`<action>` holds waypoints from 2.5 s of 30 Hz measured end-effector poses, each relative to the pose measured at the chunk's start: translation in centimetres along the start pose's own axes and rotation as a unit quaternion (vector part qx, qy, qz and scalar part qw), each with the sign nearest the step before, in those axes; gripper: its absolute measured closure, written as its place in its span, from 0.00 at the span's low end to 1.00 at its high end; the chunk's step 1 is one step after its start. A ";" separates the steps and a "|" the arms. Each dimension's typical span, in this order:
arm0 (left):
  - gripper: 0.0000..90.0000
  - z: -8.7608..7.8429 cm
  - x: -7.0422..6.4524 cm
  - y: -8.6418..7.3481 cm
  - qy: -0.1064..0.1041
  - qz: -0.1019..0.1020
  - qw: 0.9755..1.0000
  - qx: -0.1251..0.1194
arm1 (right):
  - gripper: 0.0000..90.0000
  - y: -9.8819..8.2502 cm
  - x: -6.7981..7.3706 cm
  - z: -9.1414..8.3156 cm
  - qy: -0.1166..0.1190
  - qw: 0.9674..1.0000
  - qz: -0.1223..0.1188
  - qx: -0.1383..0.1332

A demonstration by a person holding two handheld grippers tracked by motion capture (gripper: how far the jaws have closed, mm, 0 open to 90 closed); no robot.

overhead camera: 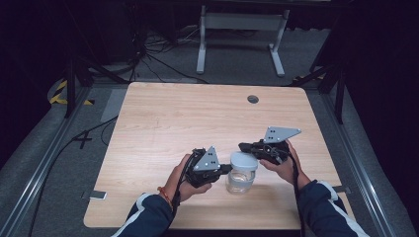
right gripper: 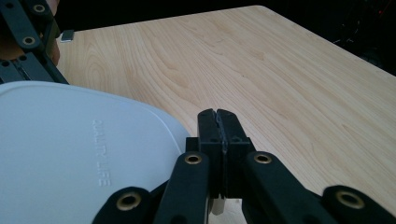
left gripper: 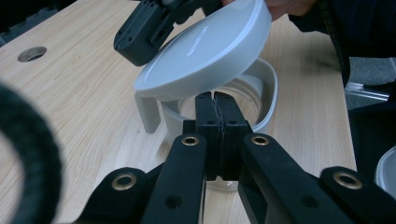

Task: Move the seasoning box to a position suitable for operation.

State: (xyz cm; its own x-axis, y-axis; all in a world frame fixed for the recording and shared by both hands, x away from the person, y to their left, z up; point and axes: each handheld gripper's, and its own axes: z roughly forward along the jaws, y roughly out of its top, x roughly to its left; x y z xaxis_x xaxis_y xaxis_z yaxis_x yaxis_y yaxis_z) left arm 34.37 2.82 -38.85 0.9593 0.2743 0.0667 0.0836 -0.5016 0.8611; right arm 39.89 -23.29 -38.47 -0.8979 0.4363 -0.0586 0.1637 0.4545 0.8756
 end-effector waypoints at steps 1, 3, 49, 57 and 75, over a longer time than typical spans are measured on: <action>0.99 0.0 0.0 0.0 0.002 -0.003 1.000 -0.003 | 1.00 0.0 0.0 0.0 0.000 1.000 0.001 0.001; 0.99 -0.1 0.0 0.1 0.005 -0.003 1.000 -0.006 | 1.00 0.0 -0.1 0.0 0.000 1.000 0.000 0.001; 0.95 0.6 2.8 1.9 0.023 -0.022 0.998 -0.054 | 1.00 -1.0 0.5 -6.6 -0.041 0.999 -0.013 0.004; 0.93 -0.6 2.3 1.2 0.039 -0.009 0.999 -0.032 | 1.00 -0.6 0.6 -6.0 -0.032 0.999 -0.019 0.000; 0.81 -4.1 2.2 -5.2 0.090 -0.011 0.993 0.082 | 0.99 -0.2 0.6 -5.8 -0.020 0.999 -0.024 0.003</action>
State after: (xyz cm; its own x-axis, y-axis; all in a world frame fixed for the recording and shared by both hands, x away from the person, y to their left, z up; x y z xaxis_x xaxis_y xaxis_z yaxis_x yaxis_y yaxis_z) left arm 34.93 9.37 -41.11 0.8942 0.4214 0.1509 0.1604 -0.6163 0.7710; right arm 36.92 -27.61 -35.93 -0.8875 0.4446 -0.1207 0.1225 0.4804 0.8684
